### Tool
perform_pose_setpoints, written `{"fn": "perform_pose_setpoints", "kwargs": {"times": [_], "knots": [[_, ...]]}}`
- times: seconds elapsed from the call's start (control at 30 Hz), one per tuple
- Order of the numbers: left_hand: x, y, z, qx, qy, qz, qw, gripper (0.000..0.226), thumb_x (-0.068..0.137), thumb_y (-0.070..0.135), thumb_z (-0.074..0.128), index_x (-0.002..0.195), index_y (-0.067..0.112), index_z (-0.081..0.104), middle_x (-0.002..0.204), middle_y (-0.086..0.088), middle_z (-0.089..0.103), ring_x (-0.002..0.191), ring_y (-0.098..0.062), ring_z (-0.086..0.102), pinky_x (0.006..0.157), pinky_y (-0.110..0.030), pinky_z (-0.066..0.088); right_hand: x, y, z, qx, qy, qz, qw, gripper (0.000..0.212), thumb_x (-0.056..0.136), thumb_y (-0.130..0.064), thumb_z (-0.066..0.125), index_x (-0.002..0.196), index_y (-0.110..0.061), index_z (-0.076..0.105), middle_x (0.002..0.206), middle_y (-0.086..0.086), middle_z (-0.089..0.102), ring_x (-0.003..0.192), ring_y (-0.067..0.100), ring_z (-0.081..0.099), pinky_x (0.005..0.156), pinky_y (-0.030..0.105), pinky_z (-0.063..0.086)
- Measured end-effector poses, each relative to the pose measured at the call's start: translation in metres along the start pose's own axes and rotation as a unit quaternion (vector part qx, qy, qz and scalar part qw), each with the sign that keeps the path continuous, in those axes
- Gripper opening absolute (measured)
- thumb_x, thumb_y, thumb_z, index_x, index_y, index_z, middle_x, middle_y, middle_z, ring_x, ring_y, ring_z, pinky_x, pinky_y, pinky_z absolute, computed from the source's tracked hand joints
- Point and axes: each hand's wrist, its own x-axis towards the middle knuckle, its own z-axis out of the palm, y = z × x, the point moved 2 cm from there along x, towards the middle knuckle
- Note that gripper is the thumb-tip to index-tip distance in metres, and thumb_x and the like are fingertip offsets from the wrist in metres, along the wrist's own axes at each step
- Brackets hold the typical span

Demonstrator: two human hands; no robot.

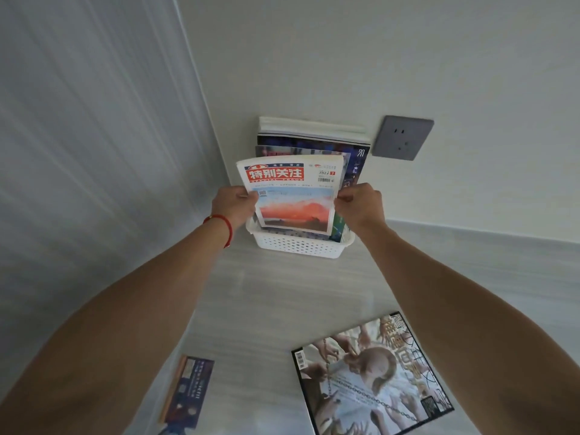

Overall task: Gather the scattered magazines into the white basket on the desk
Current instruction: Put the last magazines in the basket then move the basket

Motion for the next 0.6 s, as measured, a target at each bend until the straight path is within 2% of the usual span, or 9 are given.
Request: {"fn": "perform_pose_setpoints", "kwargs": {"times": [0.1, 0.17, 0.23, 0.33, 0.37, 0.43, 0.47, 0.53, 0.6], "knots": [[0.006, -0.005, 0.010, -0.015, -0.025, -0.002, 1.000, 0.026, 0.092, 0.002, 0.062, 0.101, 0.022, 0.076, 0.119, -0.006, 0.076, 0.104, -0.026, 0.073, 0.093, -0.045, 0.061, 0.006, 0.010, 0.015, 0.020, 0.002, 0.040, 0.999, 0.033, 0.091, -0.001, 0.053, 0.100, -0.015, 0.082, 0.111, 0.003, 0.078, 0.084, 0.024, 0.064, 0.060, 0.016, 0.049], [0.006, -0.006, 0.017, 0.001, -0.042, 0.016, 0.999, 0.036, 0.087, -0.007, 0.059, 0.094, 0.026, 0.072, 0.117, -0.003, 0.077, 0.105, -0.023, 0.072, 0.089, -0.041, 0.062, 0.006, 0.014, 0.019, 0.047, 0.002, 0.063, 0.997, 0.041, 0.087, 0.002, 0.050, 0.104, -0.019, 0.081, 0.108, 0.001, 0.078, 0.082, 0.022, 0.063, 0.054, 0.012, 0.040], [0.005, -0.006, 0.022, 0.014, -0.053, 0.026, 0.998, 0.037, 0.088, -0.006, 0.060, 0.094, 0.030, 0.066, 0.120, -0.001, 0.075, 0.110, -0.020, 0.070, 0.088, -0.035, 0.062, 0.004, 0.016, 0.020, 0.077, -0.015, 0.069, 0.995, 0.047, 0.083, 0.002, 0.049, 0.110, -0.023, 0.079, 0.108, -0.003, 0.078, 0.089, 0.023, 0.068, 0.056, 0.014, 0.043], [0.005, -0.004, 0.026, 0.047, -0.056, 0.023, 0.997, 0.022, 0.093, 0.000, 0.059, 0.103, 0.019, 0.066, 0.121, -0.004, 0.074, 0.114, -0.026, 0.069, 0.085, -0.035, 0.062, 0.000, 0.018, 0.016, 0.097, -0.046, 0.065, 0.992, 0.046, 0.085, -0.003, 0.055, 0.121, -0.025, 0.073, 0.122, -0.005, 0.074, 0.099, 0.022, 0.067, 0.059, 0.014, 0.043], [0.002, -0.002, 0.027, 0.072, -0.037, 0.024, 0.996, 0.012, 0.095, 0.004, 0.058, 0.095, 0.014, 0.064, 0.114, -0.010, 0.074, 0.111, -0.029, 0.070, 0.078, -0.035, 0.062, -0.003, 0.020, 0.014, 0.100, -0.052, 0.062, 0.992, 0.044, 0.086, -0.005, 0.059, 0.123, -0.025, 0.072, 0.126, -0.005, 0.072, 0.103, 0.022, 0.067, 0.061, 0.014, 0.043], [-0.010, 0.003, 0.027, 0.127, 0.043, 0.050, 0.990, 0.027, 0.097, 0.010, 0.060, 0.073, 0.015, 0.048, 0.101, -0.020, 0.070, 0.102, -0.037, 0.071, 0.056, -0.032, 0.056, -0.011, 0.028, 0.005, 0.090, -0.057, 0.047, 0.993, 0.041, 0.087, -0.006, 0.062, 0.123, -0.023, 0.071, 0.126, -0.002, 0.071, 0.108, 0.020, 0.066, 0.069, 0.018, 0.046], [-0.019, 0.005, 0.030, 0.140, 0.080, 0.069, 0.984, 0.030, 0.096, 0.010, 0.063, 0.072, 0.016, 0.045, 0.102, -0.020, 0.069, 0.103, -0.037, 0.071, 0.051, -0.027, 0.052, -0.017, 0.036, -0.001, 0.079, -0.059, 0.038, 0.994, 0.039, 0.088, -0.007, 0.062, 0.123, -0.021, 0.071, 0.126, 0.000, 0.071, 0.110, 0.018, 0.066, 0.076, 0.020, 0.049], [-0.045, 0.011, 0.044, 0.142, 0.098, 0.103, 0.980, 0.017, 0.091, -0.001, 0.065, 0.094, 0.013, 0.055, 0.121, -0.015, 0.067, 0.117, -0.033, 0.065, 0.068, -0.028, 0.060, -0.032, 0.059, -0.017, 0.059, -0.063, 0.026, 0.996, 0.035, 0.090, -0.007, 0.060, 0.121, -0.019, 0.071, 0.126, -0.001, 0.070, 0.115, 0.015, 0.065, 0.088, 0.022, 0.049], [-0.070, 0.017, 0.071, 0.155, 0.068, 0.140, 0.976, 0.035, 0.086, -0.009, 0.061, 0.115, 0.011, 0.058, 0.128, -0.011, 0.061, 0.124, -0.030, 0.058, 0.093, -0.037, 0.059, -0.049, 0.094, -0.038, 0.043, -0.058, 0.033, 0.997, 0.033, 0.091, -0.006, 0.057, 0.116, -0.020, 0.073, 0.123, -0.004, 0.071, 0.113, 0.012, 0.065, 0.089, 0.021, 0.047]]}}
